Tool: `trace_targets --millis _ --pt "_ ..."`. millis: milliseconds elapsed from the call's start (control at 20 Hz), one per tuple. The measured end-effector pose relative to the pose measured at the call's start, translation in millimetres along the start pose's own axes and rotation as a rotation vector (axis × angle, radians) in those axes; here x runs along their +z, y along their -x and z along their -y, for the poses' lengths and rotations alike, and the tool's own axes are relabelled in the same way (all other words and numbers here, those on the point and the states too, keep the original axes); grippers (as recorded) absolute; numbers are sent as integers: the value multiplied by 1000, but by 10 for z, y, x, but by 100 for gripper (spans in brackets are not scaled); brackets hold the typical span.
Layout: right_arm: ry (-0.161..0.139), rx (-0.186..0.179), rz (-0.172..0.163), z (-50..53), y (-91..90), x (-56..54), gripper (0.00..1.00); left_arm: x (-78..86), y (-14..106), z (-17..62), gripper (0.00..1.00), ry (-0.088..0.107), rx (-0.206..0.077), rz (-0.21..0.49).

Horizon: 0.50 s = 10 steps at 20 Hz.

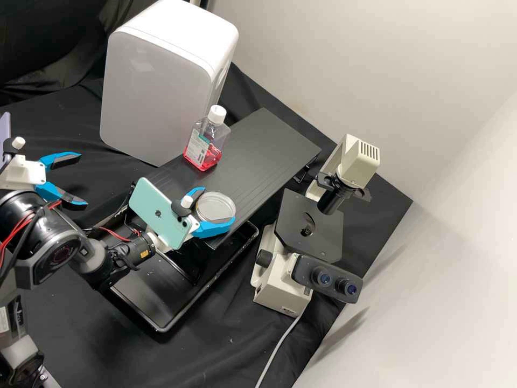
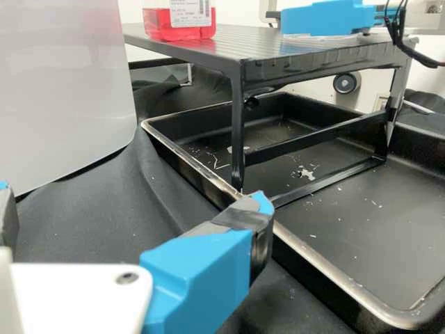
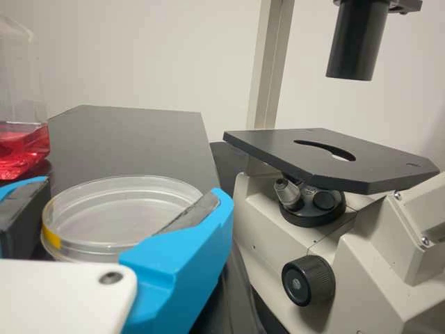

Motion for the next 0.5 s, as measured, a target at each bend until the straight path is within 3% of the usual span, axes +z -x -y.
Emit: trace_targets --millis 500 --pt "-5 28 -26 -98 83 -78 0 3 -8 -3 100 3 3 -3"
